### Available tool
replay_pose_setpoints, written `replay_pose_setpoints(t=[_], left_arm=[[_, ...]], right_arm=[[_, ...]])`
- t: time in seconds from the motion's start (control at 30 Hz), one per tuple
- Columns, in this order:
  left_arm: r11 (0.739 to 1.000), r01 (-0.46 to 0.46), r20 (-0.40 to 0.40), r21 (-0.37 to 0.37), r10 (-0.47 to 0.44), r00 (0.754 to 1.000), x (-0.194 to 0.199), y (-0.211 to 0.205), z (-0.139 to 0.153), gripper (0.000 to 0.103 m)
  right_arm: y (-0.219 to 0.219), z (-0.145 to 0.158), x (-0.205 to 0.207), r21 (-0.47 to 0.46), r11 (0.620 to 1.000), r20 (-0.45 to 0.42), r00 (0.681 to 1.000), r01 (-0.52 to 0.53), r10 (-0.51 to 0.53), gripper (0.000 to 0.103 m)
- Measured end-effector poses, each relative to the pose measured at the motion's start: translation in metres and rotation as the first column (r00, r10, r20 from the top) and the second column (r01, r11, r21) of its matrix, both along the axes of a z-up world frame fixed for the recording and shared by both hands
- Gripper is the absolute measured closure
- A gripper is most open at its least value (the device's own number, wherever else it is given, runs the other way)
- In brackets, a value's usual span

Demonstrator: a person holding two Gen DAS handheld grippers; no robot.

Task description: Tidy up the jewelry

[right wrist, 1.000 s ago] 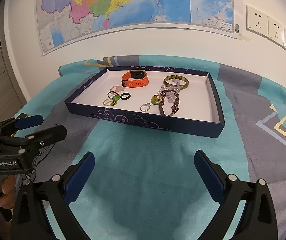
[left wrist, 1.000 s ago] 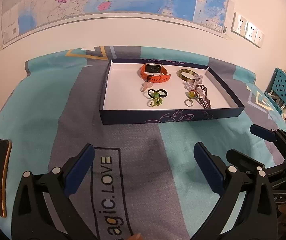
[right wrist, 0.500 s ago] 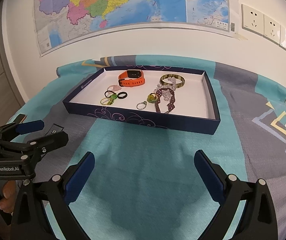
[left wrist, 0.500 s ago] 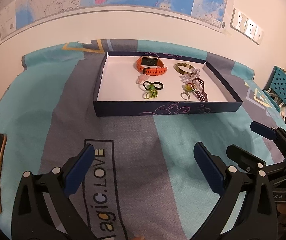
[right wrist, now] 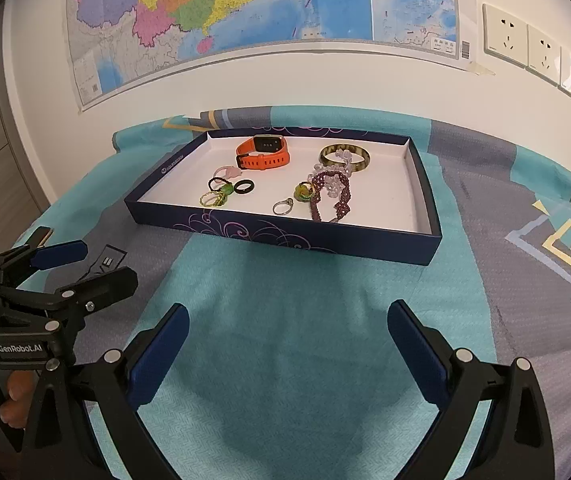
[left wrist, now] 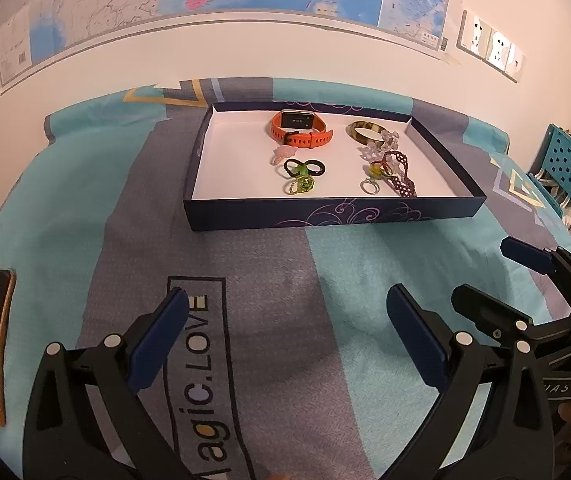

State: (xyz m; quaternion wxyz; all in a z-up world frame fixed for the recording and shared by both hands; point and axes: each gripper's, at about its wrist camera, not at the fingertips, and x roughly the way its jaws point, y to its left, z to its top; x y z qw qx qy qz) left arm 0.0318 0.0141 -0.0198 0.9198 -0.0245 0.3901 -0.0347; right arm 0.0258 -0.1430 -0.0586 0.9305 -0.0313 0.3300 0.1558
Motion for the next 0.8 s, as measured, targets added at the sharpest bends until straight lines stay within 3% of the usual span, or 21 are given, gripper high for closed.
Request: replay_pose_setpoints(t=[0.8], left_arm=[[1.0, 0.007, -0.012, -0.001, -0.007, 1.0, 0.0006, -0.0044, -0.0038, 0.006]], right_arm=[[0.0, -0.0006, -0.0005, 0.003, 1.0, -0.005, 1.0, 0.003, -0.003, 0.007]])
